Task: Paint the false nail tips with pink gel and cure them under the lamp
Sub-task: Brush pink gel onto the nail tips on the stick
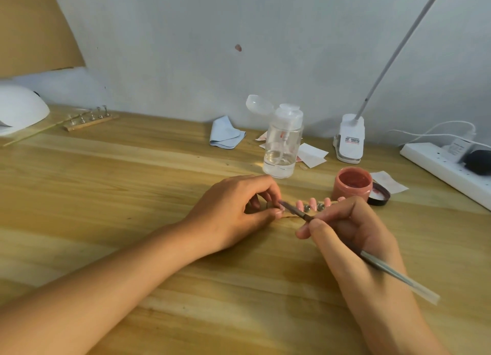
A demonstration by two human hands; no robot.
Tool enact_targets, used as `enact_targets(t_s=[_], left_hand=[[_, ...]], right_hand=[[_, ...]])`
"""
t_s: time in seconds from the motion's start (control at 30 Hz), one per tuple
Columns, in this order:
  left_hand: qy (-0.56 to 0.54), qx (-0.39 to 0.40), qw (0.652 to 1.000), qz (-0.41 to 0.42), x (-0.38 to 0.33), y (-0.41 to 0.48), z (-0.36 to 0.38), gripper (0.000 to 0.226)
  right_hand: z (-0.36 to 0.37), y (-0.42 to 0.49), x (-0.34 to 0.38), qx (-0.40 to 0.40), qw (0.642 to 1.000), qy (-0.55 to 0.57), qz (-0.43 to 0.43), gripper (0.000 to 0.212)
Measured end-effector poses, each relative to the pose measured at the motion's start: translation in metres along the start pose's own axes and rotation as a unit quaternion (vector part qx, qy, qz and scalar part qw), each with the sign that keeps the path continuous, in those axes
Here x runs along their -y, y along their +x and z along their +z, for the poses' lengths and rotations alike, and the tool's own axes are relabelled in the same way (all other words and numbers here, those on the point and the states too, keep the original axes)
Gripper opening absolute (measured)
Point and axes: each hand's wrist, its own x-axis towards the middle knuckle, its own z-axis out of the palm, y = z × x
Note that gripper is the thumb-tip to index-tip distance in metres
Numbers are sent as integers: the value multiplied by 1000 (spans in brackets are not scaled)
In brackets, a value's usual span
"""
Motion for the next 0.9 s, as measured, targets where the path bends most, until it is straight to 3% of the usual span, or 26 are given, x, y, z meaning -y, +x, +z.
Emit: enact_targets(t_s=[0.27,0.4,0.63,0.73,0.83,0.9], left_hand=[[1,0,1000,0,1,0,0,18],[-1,0,1000,-1,1,0,0,18],[0,0,1000,-5,0,0,0,18],[-1,3,1000,-2,-1,0,0,21],[-6,4,1000,-2,-1,0,0,19],[-11,6,1000,-7,-1,0,0,18]], right_hand=[[-3,6,-1,-46,998,-37,29,22],[-1,1,7,-13,999,-42,25,11],[-1,12,18,-35,993,-25,108,24],[1,26,10,-10,981,-26,194,29],[-4,28,7,5,979,-24,205,33],[1,19,19,-11,986,-7,166,25]])
